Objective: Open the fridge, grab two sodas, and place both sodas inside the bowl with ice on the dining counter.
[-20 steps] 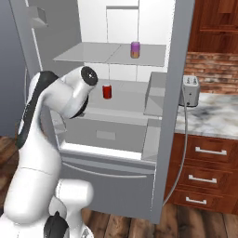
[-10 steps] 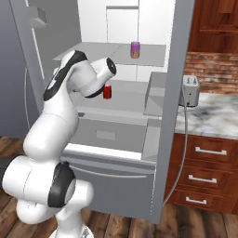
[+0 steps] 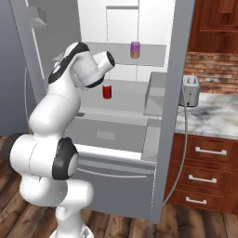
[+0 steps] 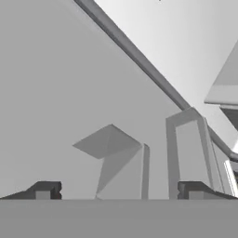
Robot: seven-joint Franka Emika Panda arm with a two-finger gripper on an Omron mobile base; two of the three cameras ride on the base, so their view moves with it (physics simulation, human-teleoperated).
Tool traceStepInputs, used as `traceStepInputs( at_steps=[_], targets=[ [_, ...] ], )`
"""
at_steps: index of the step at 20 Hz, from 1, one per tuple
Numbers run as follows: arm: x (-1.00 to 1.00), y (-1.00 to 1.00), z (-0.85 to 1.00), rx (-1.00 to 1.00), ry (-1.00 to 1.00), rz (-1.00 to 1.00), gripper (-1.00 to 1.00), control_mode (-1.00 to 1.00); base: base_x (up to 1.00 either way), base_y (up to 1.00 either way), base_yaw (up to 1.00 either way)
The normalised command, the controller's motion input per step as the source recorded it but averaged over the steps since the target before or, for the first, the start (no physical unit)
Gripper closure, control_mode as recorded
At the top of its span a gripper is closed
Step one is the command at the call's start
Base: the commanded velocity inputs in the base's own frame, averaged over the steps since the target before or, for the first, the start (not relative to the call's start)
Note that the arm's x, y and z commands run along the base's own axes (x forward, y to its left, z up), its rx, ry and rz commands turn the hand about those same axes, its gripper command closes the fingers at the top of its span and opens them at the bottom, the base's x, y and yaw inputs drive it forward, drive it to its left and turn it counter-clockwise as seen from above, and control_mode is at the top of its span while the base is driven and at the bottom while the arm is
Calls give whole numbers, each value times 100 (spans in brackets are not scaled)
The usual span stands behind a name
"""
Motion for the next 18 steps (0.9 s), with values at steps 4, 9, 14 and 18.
traceStepInputs(
  at_steps=[4, 9, 14, 18],
  targets=[
    [-20, 52, -1, 0, 0, 0, -100, -100, 0, 0, 0],
    [-51, 52, 0, 0, -4, 0, -100, -100, 0, 0, 0],
    [-80, 47, 0, 0, -10, -2, -100, -100, 0, 0, 0],
    [-89, 48, 0, 0, -11, -2, -100, -100, 0, 0, 0]
  ],
)
